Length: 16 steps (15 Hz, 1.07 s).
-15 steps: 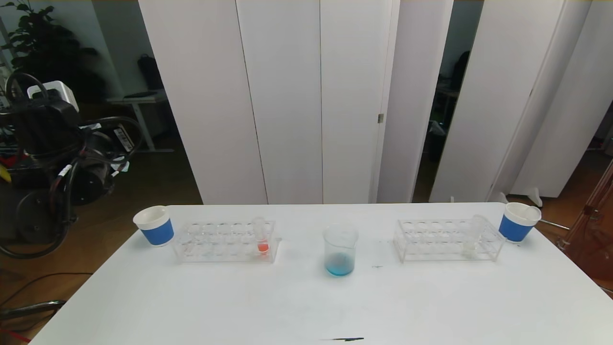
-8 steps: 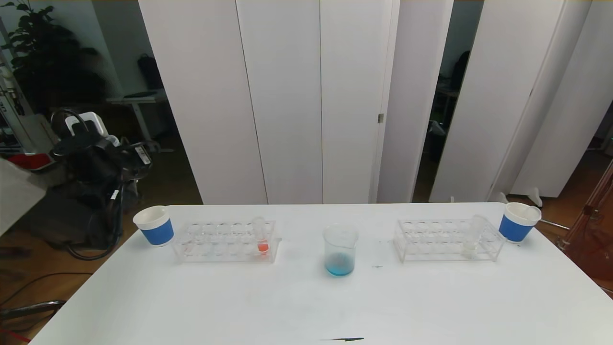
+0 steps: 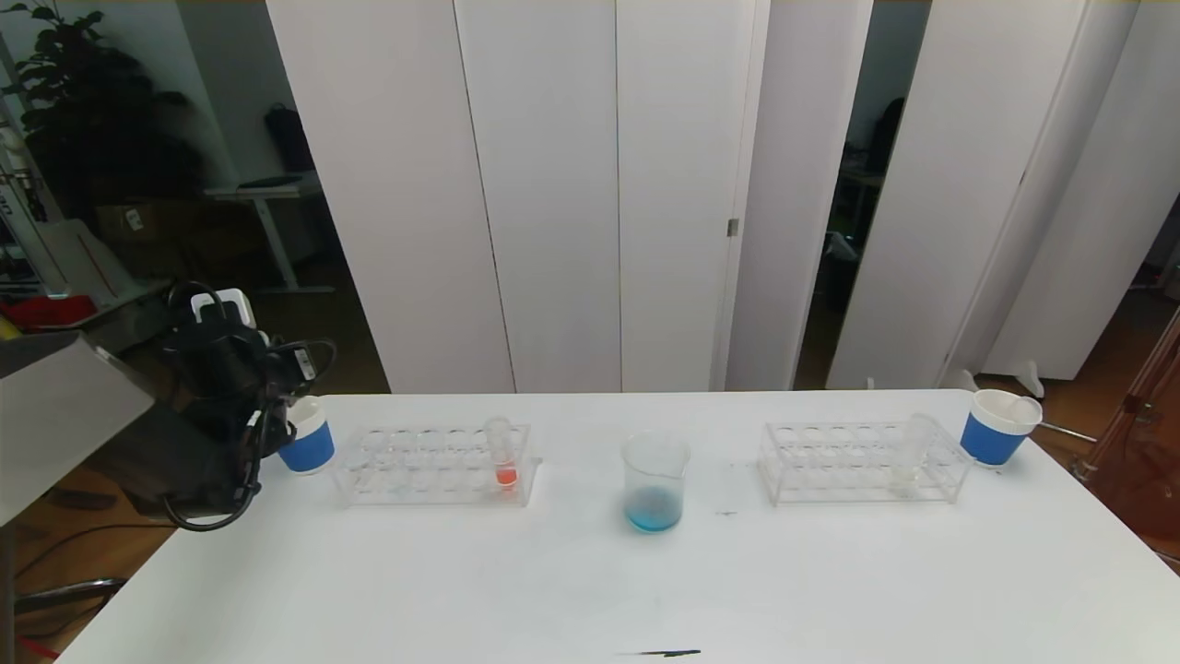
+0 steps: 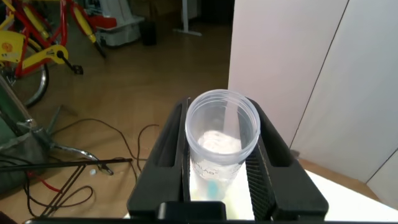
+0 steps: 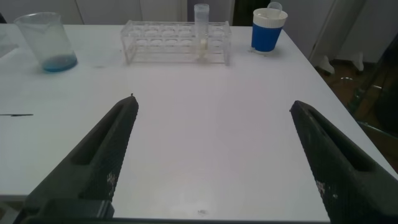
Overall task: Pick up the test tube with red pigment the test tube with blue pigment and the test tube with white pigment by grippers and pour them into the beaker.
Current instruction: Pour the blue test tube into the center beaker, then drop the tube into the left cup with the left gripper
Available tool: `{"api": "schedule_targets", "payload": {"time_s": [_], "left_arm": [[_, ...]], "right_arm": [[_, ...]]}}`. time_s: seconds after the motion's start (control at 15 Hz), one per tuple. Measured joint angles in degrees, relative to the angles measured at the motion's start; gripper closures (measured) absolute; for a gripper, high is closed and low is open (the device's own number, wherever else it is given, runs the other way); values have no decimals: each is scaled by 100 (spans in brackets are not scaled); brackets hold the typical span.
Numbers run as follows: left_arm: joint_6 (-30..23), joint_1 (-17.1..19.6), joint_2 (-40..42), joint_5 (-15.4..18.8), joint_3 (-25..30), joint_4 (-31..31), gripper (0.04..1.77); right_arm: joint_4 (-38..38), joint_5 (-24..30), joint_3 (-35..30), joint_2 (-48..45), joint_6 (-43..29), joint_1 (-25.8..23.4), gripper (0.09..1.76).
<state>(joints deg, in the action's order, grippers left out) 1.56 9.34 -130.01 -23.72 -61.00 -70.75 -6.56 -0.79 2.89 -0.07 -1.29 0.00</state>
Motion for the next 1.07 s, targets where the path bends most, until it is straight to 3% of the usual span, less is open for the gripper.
{"api": "schedule_targets", "payload": {"time_s": [0.2,0.53,1.07], "left_arm": [[-38,80,-138,63,150,74,123],[-178,100,-271,460,299,343,123],[-224,138,-304,628,224,656,122]], "right_arm": [[0,2,0,0,-5,0,10],[0,2,0,0,-2,0,10],[0,-2,0,0,-5,0,10]]}}
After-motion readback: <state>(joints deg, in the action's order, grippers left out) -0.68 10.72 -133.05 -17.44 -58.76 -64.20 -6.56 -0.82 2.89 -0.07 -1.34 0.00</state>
